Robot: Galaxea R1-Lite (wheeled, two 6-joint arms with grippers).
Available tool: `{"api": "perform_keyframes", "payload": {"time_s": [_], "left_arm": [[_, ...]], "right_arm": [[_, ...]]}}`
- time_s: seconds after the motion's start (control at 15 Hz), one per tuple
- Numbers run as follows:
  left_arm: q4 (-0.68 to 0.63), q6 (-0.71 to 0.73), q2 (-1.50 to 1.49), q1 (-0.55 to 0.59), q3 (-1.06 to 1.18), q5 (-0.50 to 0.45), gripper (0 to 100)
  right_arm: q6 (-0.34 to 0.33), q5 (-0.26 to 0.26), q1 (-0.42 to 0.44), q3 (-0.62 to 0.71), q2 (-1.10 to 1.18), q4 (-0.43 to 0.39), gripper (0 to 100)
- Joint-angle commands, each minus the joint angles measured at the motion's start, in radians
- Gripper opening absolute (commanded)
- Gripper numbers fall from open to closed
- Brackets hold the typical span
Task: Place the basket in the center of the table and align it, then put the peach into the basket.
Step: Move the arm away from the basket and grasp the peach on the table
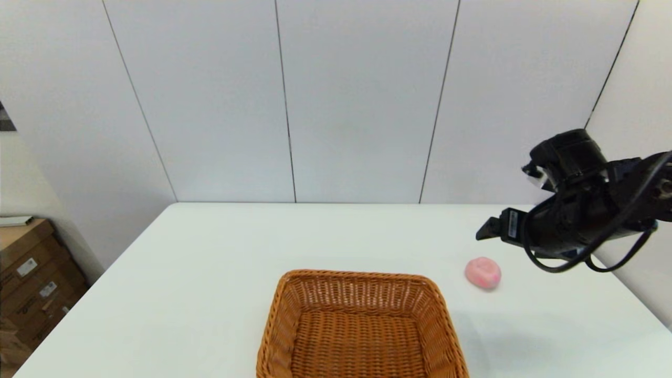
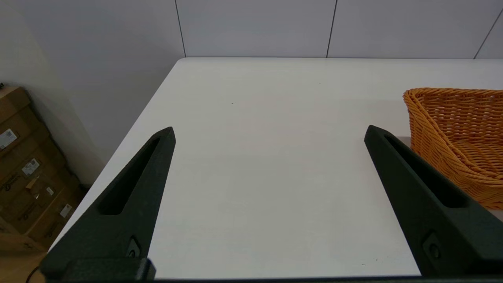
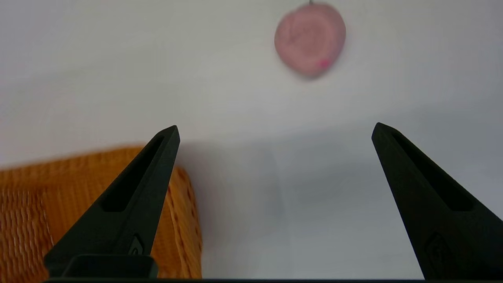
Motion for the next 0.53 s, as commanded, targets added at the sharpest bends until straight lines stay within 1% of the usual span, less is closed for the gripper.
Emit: {"api": "perform_keyframes", "payload": {"time_s": [0.07, 0.27, 0.53], "left_arm": [[0.0, 0.0, -0.002, 0.0, 0.0, 0.001, 100], [0.0, 0.0, -0.002, 0.0, 0.0, 0.001, 100], [-0.001, 0.0, -0.002, 0.0, 0.0, 0.001, 100]], "right_arm": [[0.013, -0.035, -0.05, -0.055, 0.155, -0.062, 100], [0.011, -0.035, -0.102, -0.065, 0.21, -0.078, 100], [0.009, -0.033, -0.102, -0.096, 0.334, -0.106, 100]]}}
